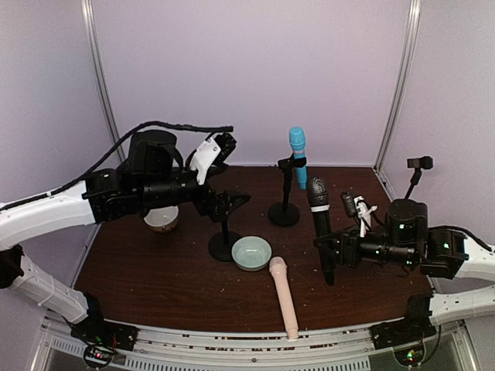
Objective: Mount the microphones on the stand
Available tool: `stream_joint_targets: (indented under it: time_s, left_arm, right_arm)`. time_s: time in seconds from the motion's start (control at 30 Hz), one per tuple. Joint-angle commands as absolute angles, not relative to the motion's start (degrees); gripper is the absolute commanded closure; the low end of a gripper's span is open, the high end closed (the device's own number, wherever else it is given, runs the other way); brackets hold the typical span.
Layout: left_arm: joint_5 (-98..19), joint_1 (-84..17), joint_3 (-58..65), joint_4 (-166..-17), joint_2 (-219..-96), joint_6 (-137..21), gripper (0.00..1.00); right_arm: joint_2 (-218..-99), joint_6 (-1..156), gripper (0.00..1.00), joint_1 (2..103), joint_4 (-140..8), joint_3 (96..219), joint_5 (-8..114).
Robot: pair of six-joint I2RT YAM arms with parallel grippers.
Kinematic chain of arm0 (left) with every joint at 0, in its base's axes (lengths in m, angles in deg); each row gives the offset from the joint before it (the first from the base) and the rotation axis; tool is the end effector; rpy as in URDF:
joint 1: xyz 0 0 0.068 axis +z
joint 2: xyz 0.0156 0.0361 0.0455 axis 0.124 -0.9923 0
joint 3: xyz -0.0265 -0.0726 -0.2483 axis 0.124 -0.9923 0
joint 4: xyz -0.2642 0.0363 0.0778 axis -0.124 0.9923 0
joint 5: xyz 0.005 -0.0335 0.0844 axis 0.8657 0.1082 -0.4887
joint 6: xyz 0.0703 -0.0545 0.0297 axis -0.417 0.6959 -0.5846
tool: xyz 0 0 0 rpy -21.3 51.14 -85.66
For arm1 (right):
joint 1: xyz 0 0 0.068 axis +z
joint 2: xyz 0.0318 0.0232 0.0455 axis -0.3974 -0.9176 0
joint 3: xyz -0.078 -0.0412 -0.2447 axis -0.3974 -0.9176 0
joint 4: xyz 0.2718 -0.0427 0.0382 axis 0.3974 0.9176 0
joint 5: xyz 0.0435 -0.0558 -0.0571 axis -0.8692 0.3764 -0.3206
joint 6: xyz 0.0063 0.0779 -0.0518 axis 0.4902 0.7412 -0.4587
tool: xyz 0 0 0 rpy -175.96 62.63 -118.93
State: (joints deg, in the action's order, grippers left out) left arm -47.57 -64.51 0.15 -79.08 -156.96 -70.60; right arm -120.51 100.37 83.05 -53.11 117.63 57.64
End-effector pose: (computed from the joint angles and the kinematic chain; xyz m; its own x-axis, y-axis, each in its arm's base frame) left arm 0.2014 -0.3157 0.3395 -0.1378 0.2585 -0.9561 0.8489 0.5282 0.0204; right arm 0.1236 0.2208 0.2532 -0.5952 -0.0455 -0.8023 -0.6852 0.5504 0.4771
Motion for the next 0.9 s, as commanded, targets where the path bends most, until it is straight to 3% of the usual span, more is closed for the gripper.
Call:
stream_joint_targets:
  time_s: [0.0, 0.13, 0.4, 0.67, 0.87]
  left_arm:
    - [-33.7, -69.0, -2.5, -94.6, -155.0, -69.5, 0.03]
    - [-25.2, -70.5, -1.6, -99.7, -158.4, -63.7, 0.07]
    - [-26.0, -71.3, -3.9, -110.5, -162.6, -53.4, 0.13]
    - [-24.7, -71.9, -3.8, -112.6, -164.8, -51.3, 0.34]
    - [-24.7, -71.9, -1.8, -106.9, -165.1, -53.9, 0.57]
  right_arm:
    - [-121.2, 91.0, 0.80, 82.8, -70.2, 117.8, 46.2]
    - [-124.9, 89.3, 0.82, 82.9, -75.0, 119.6, 37.3]
    - [-130.8, 89.4, 0.83, 84.4, -81.6, 121.0, 31.8]
    - [-137.2, 86.7, 0.85, 85.7, -76.6, 126.5, 34.4]
    - [-138.0, 85.2, 0.84, 86.2, -74.0, 128.2, 37.8]
